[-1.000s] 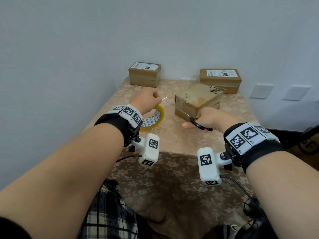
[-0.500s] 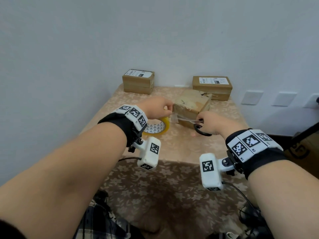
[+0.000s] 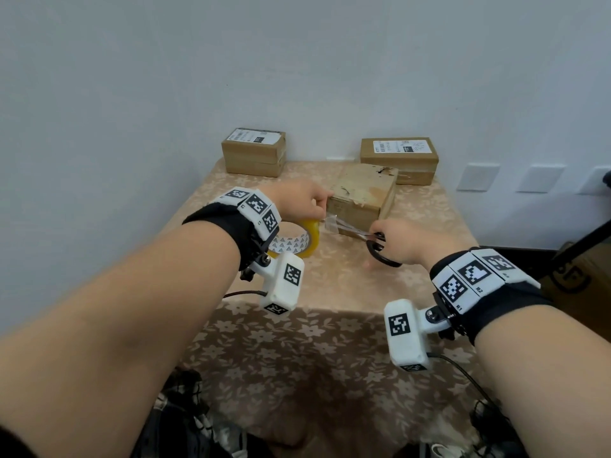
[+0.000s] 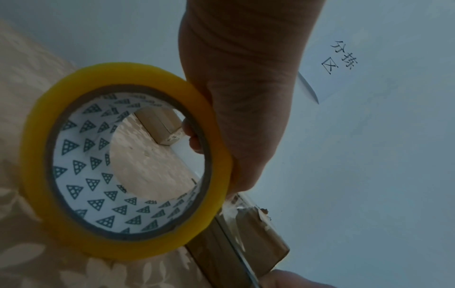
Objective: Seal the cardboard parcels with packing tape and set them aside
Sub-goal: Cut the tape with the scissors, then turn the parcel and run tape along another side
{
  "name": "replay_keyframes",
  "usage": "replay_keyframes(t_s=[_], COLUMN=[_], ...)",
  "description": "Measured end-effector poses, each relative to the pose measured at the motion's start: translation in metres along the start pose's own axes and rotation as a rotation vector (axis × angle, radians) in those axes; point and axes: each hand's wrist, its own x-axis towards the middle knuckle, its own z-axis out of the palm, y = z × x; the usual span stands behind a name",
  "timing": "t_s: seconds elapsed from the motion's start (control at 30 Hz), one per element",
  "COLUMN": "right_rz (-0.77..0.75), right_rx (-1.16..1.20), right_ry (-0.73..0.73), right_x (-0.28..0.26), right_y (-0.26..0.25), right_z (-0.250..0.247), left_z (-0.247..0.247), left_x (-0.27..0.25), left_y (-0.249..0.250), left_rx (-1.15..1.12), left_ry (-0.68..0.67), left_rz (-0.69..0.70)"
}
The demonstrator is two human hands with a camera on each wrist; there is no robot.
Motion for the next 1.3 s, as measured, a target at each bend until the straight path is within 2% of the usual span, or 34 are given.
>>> replay_keyframes(t_s=[0.1,0.27,0.37,0.47,0.63,0.7,0.77,0.83,0.9,1.03,1.2,1.3], right_rz=[-0.003,0.021,0.01,-0.021,-0.081,-0.078,-0.067,-0.084,-0.096,-0.082,-0.172,-0.197], right_rx=[-0.042,-0.105,-0.128,-0.094,0.098,0.31,0.672,0.938,1.081,1.083,0.971,0.985], right_ry=[-0.017,-0.148,-0.152,-0.096,0.015,0.191,0.331,0.333,0.307,0.358,0.483,0.533], right_x=[0.002,0.0,-0.003,-0.003,-0.01,-0.011,-0.01,-0.007,-0.001,0.01,0.012,0.011], right_y=[-0.005,-0.003,-0.003,-0.006,-0.02,-0.029,-0.041,-0.054,-0.064,-0.068,-0.074,-0.076], right_z=[0.006,0.01,0.009,0.009,-0.009,-0.017,-0.02,-0.019,-0.015,-0.012,-0.016,-0.02], left_z=[-0.001,-0.003,-0.003,-0.003,-0.002,0.002,0.009,0.016,0.022,0.03,0.029,0.028], left_x=[0.001,0.003,0.003,-0.002,-0.024,-0.033,-0.038,-0.041,-0.042,-0.042,-0.04,-0.04], left_y=[0.001,0.004,0.004,0.001,0.0,0.002,0.003,0.002,0.0,-0.013,-0.017,-0.016], left_rx=[0.022,0.068,0.042,-0.031,-0.214,-0.256,-0.287,-0.305,-0.294,-0.286,-0.161,-0.099], left_ry=[-0.013,-0.075,-0.073,-0.028,0.202,0.271,0.34,0.393,0.438,0.484,0.455,0.428], left_rz=[0.005,-0.003,-0.001,-0.009,-0.002,-0.002,0.011,0.031,0.038,0.035,-0.046,-0.077])
